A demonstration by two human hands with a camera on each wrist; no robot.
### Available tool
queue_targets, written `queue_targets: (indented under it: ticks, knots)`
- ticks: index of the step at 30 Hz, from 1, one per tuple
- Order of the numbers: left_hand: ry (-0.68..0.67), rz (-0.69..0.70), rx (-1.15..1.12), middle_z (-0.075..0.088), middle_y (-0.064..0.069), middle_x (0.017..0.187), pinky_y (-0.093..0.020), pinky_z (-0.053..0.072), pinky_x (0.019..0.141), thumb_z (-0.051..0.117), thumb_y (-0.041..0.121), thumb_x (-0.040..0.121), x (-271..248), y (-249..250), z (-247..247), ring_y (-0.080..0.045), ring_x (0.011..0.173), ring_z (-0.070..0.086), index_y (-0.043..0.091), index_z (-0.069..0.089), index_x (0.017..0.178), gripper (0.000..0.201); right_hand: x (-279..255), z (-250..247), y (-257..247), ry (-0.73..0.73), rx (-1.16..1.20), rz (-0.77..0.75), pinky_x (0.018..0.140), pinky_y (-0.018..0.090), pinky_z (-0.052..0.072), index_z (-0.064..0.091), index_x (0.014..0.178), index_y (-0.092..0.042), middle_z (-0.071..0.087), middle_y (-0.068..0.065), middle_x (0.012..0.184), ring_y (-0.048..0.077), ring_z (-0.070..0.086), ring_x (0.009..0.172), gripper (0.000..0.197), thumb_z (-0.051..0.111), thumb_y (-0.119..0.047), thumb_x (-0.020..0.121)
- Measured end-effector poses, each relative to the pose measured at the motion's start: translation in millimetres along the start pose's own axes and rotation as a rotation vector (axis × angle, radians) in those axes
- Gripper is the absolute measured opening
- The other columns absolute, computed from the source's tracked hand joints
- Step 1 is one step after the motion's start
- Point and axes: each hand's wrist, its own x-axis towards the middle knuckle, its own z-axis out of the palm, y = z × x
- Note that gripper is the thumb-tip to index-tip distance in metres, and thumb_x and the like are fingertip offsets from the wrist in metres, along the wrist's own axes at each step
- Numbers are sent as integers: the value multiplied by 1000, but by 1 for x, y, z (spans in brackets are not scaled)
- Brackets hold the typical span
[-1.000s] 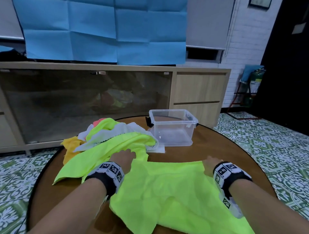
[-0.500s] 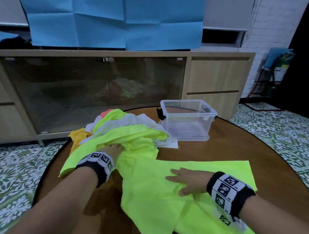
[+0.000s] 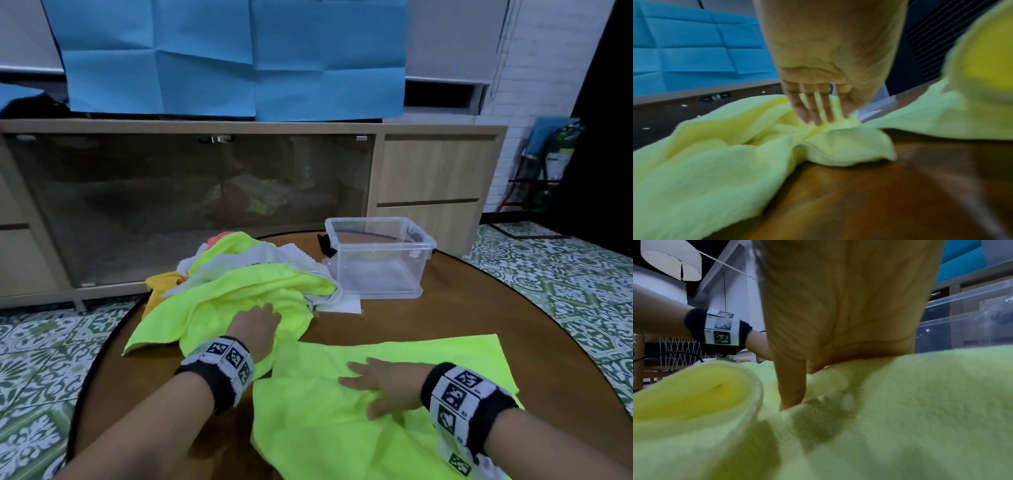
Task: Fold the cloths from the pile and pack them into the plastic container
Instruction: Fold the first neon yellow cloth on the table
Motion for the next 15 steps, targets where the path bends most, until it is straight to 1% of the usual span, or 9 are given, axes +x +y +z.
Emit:
queue_targets:
  ticks: [2, 5, 6, 7, 9, 10, 11, 13, 15]
  knots:
    - [-80, 158, -37, 41, -3, 138, -39, 48, 92, 35, 8, 94, -6, 14, 7, -25, 118, 50, 29, 32, 143, 53, -1, -1, -2, -2, -13, 1, 118, 47, 10, 3, 149, -40, -9, -12, 158, 18, -5, 146, 67, 45, -34, 97]
    - [-158, 72, -119, 32, -1, 150, -34, 48, 90, 33, 1, 94, -6, 7, 13, -23, 111, 55, 31, 5, 151, 70, -2, 3, -2, 2, -19, 12, 118, 48, 11, 1, 148, -40, -9, -12, 157, 17, -5, 146, 66, 44, -35, 98]
    - [-177, 45, -122, 27, -1, 153, -33, 46, 94, 32, 1, 95, -6, 1, 16, -23, 115, 53, 29, 1, 151, 70, -2, 4, -1, 5, -21, 13, 118, 48, 11, 1, 148, -40, -9, -12, 157, 17, -5, 146, 66, 43, -35, 98]
    - [-174, 23, -118, 19, -2, 156, -33, 41, 101, 30, 1, 96, -6, -7, 18, -22, 127, 45, 27, 0, 151, 68, -2, 4, 0, 8, -22, 13, 117, 48, 12, 1, 148, -40, -10, -12, 157, 17, -5, 146, 66, 43, -36, 98]
    - [-188, -22, -74, 6, 0, 159, -36, 30, 111, 27, 2, 98, -4, -22, 24, -21, 142, 24, 23, 1, 151, 63, -1, 3, 0, 11, -15, 10, 117, 49, 12, 1, 148, -41, -10, -13, 157, 16, -6, 146, 66, 43, -36, 98]
    - [-201, -47, -53, 7, 0, 159, -37, 29, 112, 27, 3, 98, -2, -26, 25, -20, 143, 22, 22, 4, 152, 61, -1, 2, 1, 11, -11, 7, 117, 48, 11, 1, 148, -41, -9, -13, 157, 16, -5, 146, 66, 44, -36, 97]
    - [-202, -77, -48, 14, -2, 157, -36, 32, 110, 27, 5, 98, -2, -25, 23, -21, 141, 26, 21, 10, 151, 57, -1, 2, 1, 10, -8, 4, 117, 47, 12, 2, 148, -41, -9, -12, 158, 16, -4, 146, 67, 45, -37, 97]
    - [-151, -116, -49, 37, -4, 144, -34, 42, 96, 30, 11, 98, -4, -9, 7, -22, 128, 45, 17, 32, 143, 45, -4, 1, 2, 61, 18, 5, 118, 43, 14, 7, 149, -37, -6, -7, 158, 18, 3, 146, 69, 50, -37, 95]
    - [-8, -59, -127, 49, -6, 126, -34, 45, 81, 32, 15, 97, -18, 19, -18, -25, 111, 56, 12, 45, 127, 33, -13, -1, 6, 183, 59, 23, 116, 37, 21, 19, 148, -30, 7, 0, 158, 20, 16, 143, 69, 57, -38, 90]
